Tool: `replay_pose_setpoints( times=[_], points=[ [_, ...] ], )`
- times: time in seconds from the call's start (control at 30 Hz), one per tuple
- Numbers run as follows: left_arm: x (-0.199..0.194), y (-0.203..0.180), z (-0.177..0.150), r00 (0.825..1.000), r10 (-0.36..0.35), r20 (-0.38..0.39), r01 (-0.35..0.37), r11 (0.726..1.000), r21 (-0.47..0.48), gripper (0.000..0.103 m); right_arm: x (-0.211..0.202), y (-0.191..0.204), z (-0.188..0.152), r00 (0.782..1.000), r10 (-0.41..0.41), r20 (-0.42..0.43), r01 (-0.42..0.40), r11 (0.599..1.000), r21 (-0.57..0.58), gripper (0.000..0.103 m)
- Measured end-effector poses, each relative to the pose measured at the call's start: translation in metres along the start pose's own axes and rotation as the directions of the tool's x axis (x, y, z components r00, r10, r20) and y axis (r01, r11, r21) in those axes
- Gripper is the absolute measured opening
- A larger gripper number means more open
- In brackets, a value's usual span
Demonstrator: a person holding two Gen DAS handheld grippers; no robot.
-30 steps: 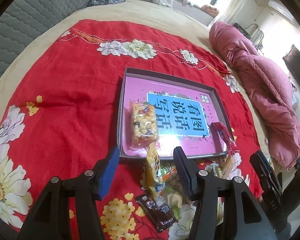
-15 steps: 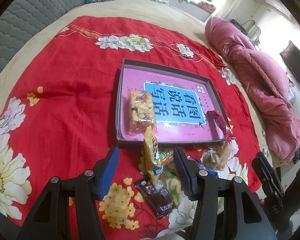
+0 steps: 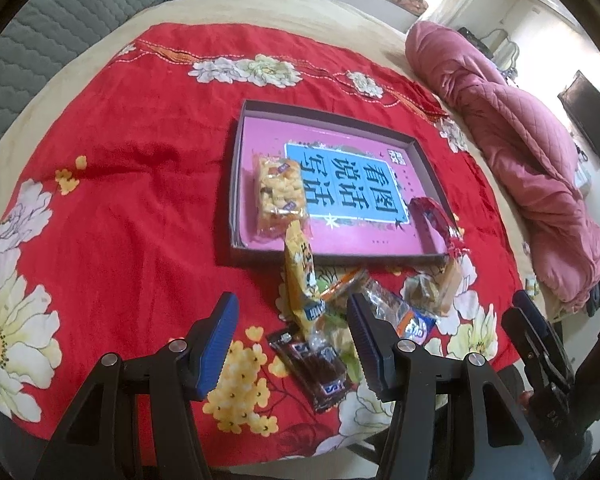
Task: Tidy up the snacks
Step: 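Reach left gripper to the tall yellow bag while right gripper reaches the barcoded pastry pack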
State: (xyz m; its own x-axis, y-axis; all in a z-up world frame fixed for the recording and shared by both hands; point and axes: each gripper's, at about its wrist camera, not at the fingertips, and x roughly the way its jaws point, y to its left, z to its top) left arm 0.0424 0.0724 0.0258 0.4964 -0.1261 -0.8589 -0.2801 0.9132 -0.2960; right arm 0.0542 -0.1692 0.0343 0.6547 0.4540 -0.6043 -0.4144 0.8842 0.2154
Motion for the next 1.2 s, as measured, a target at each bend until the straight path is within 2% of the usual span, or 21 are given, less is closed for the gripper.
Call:
replay_pose_setpoints(
  times=[0.3, 0.6, 1.2],
  points=[
    [0.009, -0.004, -0.017, 0.999, -0.008, -0.054, 0.008, 1.0, 0.013, 0.058, 0.004, 0.017, -0.006, 0.999, 0.027, -0.035, -0.029, 0.998, -0.057, 0.076],
    [0.013, -0.002, -0.019, 0.998, -0.014, -0.065, 0.014, 1.0, -0.004, 0.058, 0.013, 0.023, -0.012, 0.996, 0.041, -0.08, -0.048, 0.995, -0.09, 0.076],
    [0.035, 0.007, -0.02, 0.994, -0.009, -0.11, 0.006, 0.999, -0.033, 0.058, 0.056, 0.043, -0.032, 0.97, 0.067, -0.232, -0.11, 0.978, -0.178, 0.076]
  ],
)
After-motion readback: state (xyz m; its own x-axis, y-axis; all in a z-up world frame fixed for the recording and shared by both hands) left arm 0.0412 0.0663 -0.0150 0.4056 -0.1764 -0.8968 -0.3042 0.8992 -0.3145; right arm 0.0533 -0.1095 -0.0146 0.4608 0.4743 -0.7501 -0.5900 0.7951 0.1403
